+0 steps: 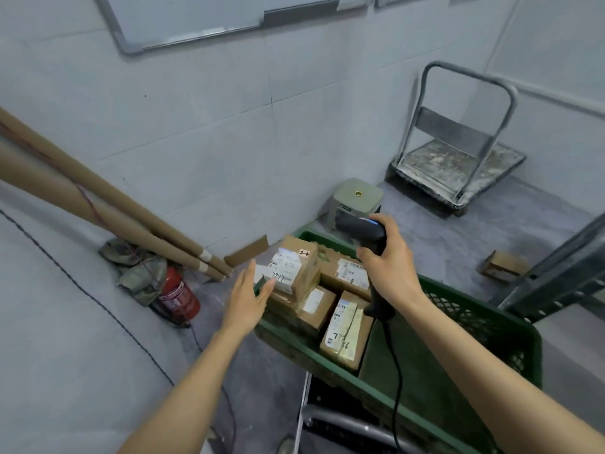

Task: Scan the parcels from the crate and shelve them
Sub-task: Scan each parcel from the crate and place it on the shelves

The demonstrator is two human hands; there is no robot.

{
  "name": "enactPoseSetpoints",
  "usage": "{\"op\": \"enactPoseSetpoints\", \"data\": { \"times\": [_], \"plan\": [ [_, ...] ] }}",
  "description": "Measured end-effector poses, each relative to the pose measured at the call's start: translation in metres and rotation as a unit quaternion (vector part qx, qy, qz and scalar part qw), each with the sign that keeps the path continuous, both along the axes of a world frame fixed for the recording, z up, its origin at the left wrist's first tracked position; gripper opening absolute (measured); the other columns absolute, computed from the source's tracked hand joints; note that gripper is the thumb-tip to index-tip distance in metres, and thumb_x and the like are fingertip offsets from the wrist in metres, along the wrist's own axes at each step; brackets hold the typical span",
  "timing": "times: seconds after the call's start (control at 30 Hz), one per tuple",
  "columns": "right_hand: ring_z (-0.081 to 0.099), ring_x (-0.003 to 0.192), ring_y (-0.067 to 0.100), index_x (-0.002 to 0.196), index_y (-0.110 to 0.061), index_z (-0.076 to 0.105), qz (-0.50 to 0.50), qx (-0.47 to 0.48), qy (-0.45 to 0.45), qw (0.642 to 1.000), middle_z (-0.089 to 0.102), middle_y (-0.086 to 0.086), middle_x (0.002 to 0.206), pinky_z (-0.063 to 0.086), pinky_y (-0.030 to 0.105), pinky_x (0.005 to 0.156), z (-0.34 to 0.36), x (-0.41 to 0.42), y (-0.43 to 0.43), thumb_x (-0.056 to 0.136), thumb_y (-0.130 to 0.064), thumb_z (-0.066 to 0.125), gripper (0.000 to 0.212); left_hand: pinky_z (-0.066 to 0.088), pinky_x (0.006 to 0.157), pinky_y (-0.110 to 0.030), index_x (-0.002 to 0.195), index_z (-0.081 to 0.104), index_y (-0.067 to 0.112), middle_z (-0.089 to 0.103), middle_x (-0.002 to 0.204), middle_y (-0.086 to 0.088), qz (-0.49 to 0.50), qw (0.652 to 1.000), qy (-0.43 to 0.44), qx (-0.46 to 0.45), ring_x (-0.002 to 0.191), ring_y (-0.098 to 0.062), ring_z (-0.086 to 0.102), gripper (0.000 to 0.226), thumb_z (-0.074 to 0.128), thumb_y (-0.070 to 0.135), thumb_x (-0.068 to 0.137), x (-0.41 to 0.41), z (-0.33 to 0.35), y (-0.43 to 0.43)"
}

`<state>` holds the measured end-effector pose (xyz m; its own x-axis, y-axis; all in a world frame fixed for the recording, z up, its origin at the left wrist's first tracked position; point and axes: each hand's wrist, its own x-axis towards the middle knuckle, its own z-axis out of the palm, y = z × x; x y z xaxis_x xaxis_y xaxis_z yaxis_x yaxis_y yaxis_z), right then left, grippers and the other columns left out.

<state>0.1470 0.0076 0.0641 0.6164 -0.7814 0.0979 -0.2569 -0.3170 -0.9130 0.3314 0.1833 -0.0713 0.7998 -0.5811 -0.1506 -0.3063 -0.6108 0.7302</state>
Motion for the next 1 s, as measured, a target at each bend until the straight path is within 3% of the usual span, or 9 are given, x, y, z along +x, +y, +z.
{"op": "enactPoseSetpoints", "data": {
  "times": [0.17,0.27,0.47,0.6,0.73,0.87,1.0],
  "plan": [
    [0.058,0.069,0.001,0.125,-0.032,0.044,-0.032,0.009,0.027,0.999,0.059,-0.006,0.100,0.043,0.009,0.050,-0.022,0.032,0.004,0.086,0.000,0.056,0.052,0.022,0.116,-0.041,0.153,0.017,0.026,0.022,0.158,-0.002,-0.043,0.998,0.049,-0.006,0.145,-0.020,0.020,0.077,0.045,0.059,0.089,0.035,-0.026,-0.016],
    [0.058,0.072,-0.003,0.123,-0.035,0.043,-0.051,0.010,0.041,0.998,0.057,-0.016,0.095,0.043,0.008,0.052,-0.033,0.044,0.006,0.086,-0.001,0.058,0.052,0.032,0.112,-0.049,0.152,0.021,0.026,0.030,0.154,-0.003,-0.068,0.993,0.091,-0.019,0.140,-0.023,0.031,0.075,0.047,0.059,0.089,0.045,-0.038,-0.026],
    [0.059,0.072,0.001,0.125,-0.032,0.044,-0.075,0.024,0.048,0.996,0.057,-0.018,0.094,0.045,0.010,0.050,-0.048,0.059,0.007,0.087,-0.001,0.058,0.052,0.039,0.106,-0.045,0.152,0.019,0.028,0.043,0.146,-0.004,-0.092,0.990,0.097,-0.030,0.131,-0.022,0.044,0.075,0.052,0.054,0.089,0.060,-0.055,-0.044],
    [0.058,0.074,-0.008,0.121,-0.035,0.043,-0.082,0.024,0.045,0.995,0.055,-0.018,0.097,0.043,0.005,0.052,-0.054,0.062,0.007,0.088,-0.002,0.060,0.050,0.043,0.095,-0.034,0.149,0.017,0.038,0.050,0.137,0.002,-0.107,0.988,0.104,-0.036,0.121,-0.019,0.051,0.079,0.052,0.064,0.083,0.065,-0.062,-0.056],
    [0.058,0.070,-0.007,0.116,-0.038,0.042,-0.087,0.022,0.052,0.995,0.056,-0.018,0.095,0.043,0.006,0.051,-0.059,0.063,0.008,0.088,-0.001,0.059,0.050,0.043,0.102,-0.041,0.150,0.011,0.039,0.047,0.142,0.002,-0.121,0.977,0.163,-0.056,0.125,-0.018,0.049,0.105,0.052,0.083,0.064,0.066,-0.066,-0.065],
    [0.058,0.070,-0.007,0.118,-0.038,0.041,-0.095,0.025,0.064,0.993,0.055,-0.019,0.094,0.044,0.008,0.052,-0.062,0.062,0.009,0.088,-0.002,0.059,0.051,0.040,0.096,-0.031,0.150,0.012,0.038,0.046,0.143,0.003,-0.135,0.976,0.163,-0.056,0.127,-0.018,0.047,0.099,0.058,0.071,0.069,0.066,-0.068,-0.066],
    [0.058,0.069,-0.007,0.121,-0.036,0.042,-0.105,0.028,0.062,0.992,0.055,-0.018,0.094,0.044,0.009,0.051,-0.061,0.060,0.009,0.088,-0.002,0.059,0.050,0.036,0.096,-0.031,0.152,0.007,0.035,0.042,0.147,0.001,-0.133,0.978,0.159,-0.040,0.130,-0.021,0.044,0.094,0.064,0.057,0.080,0.069,-0.069,-0.067]
  ]
}}
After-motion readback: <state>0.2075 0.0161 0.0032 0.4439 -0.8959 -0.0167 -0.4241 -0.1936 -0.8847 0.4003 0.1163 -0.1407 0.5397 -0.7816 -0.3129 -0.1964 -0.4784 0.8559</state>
